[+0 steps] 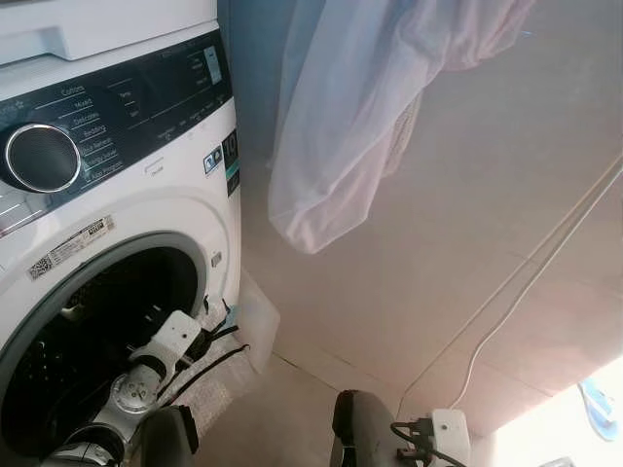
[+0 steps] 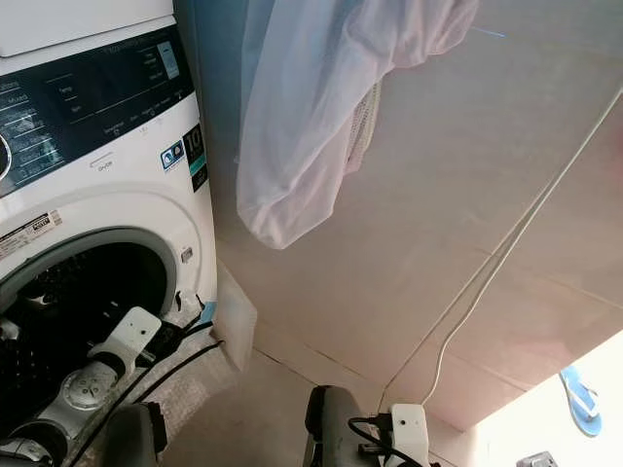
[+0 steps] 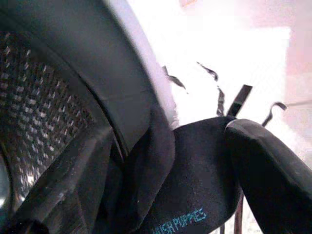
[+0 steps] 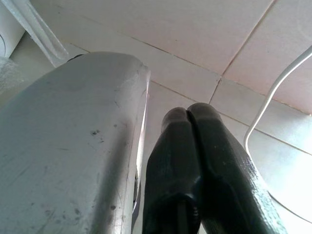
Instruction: Clothes washing
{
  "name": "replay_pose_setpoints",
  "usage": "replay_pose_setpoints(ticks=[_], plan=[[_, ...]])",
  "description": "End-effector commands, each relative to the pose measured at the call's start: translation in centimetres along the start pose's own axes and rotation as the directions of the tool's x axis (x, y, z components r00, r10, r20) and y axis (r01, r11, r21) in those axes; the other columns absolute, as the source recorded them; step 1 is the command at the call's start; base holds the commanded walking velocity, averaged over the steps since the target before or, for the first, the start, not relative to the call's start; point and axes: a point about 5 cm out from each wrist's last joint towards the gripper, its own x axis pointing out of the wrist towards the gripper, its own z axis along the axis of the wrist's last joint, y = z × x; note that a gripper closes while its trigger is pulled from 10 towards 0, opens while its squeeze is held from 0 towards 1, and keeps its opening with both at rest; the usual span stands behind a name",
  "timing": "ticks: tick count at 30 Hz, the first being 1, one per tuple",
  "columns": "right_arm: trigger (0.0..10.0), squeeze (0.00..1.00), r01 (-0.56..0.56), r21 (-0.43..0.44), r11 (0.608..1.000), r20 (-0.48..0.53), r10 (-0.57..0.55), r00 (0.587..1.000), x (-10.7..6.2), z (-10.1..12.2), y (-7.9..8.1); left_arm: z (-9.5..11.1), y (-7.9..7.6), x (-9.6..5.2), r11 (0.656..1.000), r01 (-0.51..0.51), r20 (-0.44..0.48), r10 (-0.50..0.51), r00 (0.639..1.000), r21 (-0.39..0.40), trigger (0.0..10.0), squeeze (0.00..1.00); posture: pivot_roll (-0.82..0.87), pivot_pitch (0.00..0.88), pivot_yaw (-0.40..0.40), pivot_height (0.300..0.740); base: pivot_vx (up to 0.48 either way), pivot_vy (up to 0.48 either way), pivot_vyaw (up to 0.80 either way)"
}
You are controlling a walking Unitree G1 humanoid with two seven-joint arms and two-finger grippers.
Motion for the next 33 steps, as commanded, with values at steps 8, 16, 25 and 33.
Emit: replay_pose_setpoints(ticks=[8, 16, 25, 33], plan=[[10.0, 0.00, -0.030, -0.006, 1.000, -0.203, 0.028, 0.979, -1.2, -4.0, 1.2, 1.3, -1.1, 0.9, 0.991, 0.039, 0.014, -0.041, 0.999, 0.128, 10.0, 0.00, 0.14, 0.000, -0.107, 0.462, 0.000, 0.000, 0.00], [10.0, 0.00, -0.028, -0.008, 1.000, -0.204, 0.026, 0.979, -1.2, -4.0, 1.2, 0.9, -1.5, 1.0, 0.985, 0.052, -0.058, -0.043, 0.997, 0.165, 10.0, 0.00, 0.14, 0.000, -0.112, 0.462, 0.000, 0.000, 0.00], [10.0, 0.00, -0.032, -0.006, 0.999, -0.204, 0.030, 0.978, -1.2, -4.0, 1.2, -0.5, -1.8, 0.6, 0.969, 0.081, -0.151, -0.046, 0.987, 0.234, 10.0, 0.00, 0.14, 0.000, -0.112, 0.462, 0.000, 0.000, 0.00], [10.0, 0.00, -0.032, -0.007, 0.999, -0.204, 0.030, 0.978, -1.2, -4.0, 1.2, -1.6, -2.4, 0.2, 0.953, 0.103, -0.246, -0.031, 0.969, 0.286, 10.0, 0.00, 0.14, 0.000, -0.112, 0.462, 0.000, 0.000, 0.00]])
